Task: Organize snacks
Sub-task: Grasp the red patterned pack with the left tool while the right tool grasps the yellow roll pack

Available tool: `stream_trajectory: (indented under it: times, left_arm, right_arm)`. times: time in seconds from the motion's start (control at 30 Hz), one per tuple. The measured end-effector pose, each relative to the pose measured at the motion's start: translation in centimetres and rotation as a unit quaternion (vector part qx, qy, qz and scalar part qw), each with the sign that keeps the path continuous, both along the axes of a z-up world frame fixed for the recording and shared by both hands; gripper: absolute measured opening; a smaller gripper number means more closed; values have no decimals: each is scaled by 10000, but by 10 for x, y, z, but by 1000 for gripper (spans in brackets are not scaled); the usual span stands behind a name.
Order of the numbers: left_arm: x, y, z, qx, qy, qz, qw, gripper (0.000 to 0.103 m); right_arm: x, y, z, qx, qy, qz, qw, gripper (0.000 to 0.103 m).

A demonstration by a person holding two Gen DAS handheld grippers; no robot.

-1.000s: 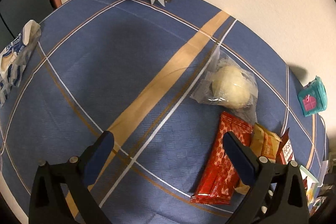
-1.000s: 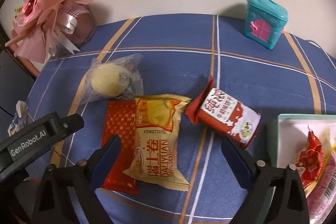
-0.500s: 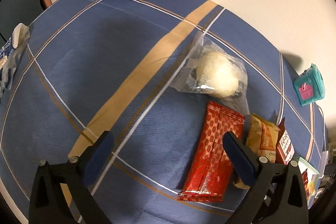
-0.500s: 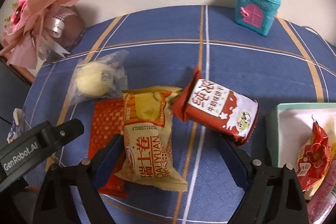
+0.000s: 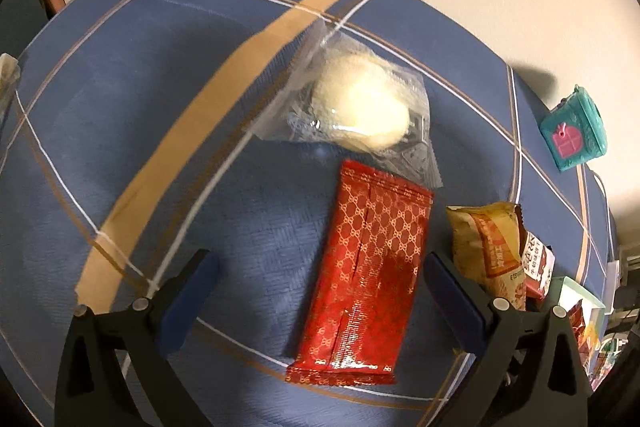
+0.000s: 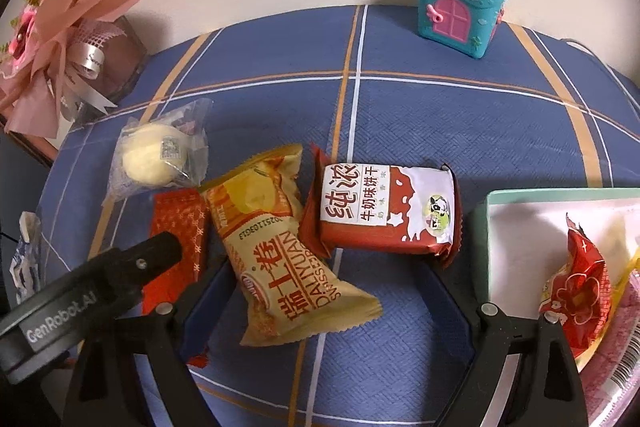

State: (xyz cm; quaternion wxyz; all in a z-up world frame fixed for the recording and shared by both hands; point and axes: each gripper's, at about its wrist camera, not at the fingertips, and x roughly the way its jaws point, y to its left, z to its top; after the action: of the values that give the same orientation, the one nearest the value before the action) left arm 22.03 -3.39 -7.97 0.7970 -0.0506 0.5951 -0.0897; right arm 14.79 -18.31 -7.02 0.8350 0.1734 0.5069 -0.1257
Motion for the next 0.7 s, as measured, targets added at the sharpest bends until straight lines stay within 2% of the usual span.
stream_trajectory:
  times: [0.13, 0.37, 0.7]
  left_arm:
    - [1, -7, -1, 64, -21, -130, 9999, 102]
    - [7, -22, -5, 472, -128, -340, 9982, 102]
    - [3, -17, -7, 604, -252, -373, 9972, 102]
  right_arm:
    - [5, 3, -2, -52, 21, 49, 10000, 92]
    - [4, 7, -5, -192, 103, 198, 9996, 91]
    - [4, 17, -10, -334, 175, 297, 9988, 91]
